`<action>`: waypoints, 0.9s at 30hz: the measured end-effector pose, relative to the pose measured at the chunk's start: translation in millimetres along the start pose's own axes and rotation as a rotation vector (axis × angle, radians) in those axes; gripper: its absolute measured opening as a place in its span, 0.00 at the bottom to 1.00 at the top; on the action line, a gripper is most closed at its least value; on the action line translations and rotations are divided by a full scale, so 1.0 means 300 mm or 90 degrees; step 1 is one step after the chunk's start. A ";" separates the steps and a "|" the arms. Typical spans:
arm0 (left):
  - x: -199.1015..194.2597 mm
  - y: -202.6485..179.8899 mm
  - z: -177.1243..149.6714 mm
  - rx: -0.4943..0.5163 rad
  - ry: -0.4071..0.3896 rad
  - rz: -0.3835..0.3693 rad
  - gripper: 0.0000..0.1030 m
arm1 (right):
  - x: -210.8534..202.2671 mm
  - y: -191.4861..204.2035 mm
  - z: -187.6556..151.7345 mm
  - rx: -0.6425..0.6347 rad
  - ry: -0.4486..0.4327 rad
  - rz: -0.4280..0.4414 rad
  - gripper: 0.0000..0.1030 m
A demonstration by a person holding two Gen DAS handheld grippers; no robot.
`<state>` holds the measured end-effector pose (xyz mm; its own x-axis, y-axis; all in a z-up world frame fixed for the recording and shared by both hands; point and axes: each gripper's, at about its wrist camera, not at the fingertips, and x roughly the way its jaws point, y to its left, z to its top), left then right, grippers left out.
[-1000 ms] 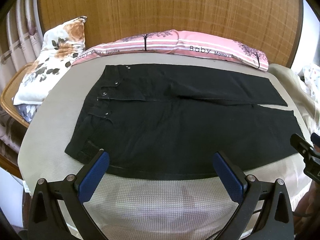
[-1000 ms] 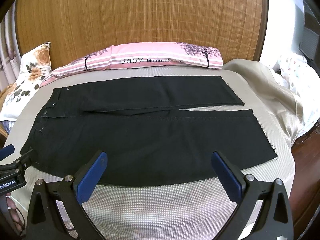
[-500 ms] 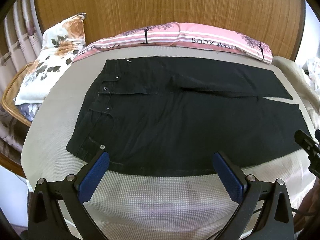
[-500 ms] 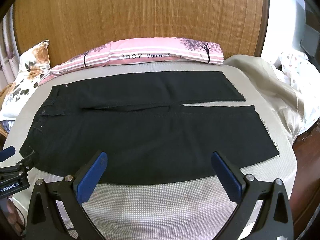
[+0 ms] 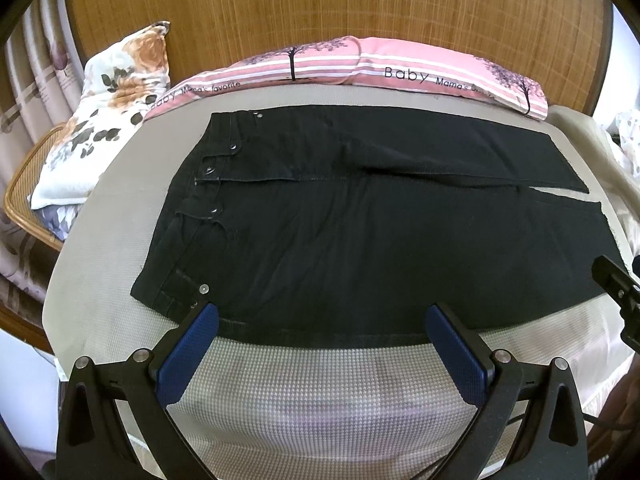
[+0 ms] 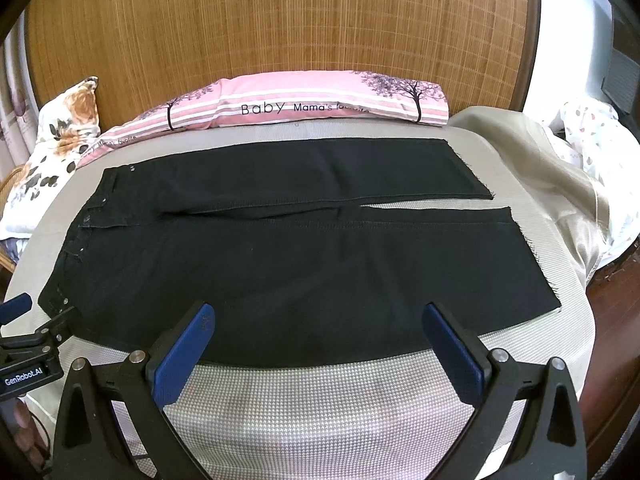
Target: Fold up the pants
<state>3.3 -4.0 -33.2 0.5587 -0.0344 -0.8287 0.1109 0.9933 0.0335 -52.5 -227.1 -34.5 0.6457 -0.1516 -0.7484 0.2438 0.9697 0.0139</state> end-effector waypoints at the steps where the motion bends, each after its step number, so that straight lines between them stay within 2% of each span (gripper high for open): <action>1: 0.000 0.002 -0.001 0.000 0.001 0.000 0.99 | 0.002 0.001 0.000 0.000 0.001 0.000 1.00; 21: 0.008 0.005 0.000 -0.004 0.002 -0.002 0.99 | 0.006 0.003 0.001 0.001 0.003 0.001 1.00; 27: 0.017 0.046 0.033 -0.029 -0.013 -0.012 0.99 | 0.010 -0.019 0.007 0.018 -0.016 0.038 1.00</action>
<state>15.8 8.4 -31.4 0.5731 -0.0547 -0.8176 0.0842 0.9964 -0.0076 -50.5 -233.6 -35.6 0.6770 -0.0991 -0.7293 0.2247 0.9714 0.0766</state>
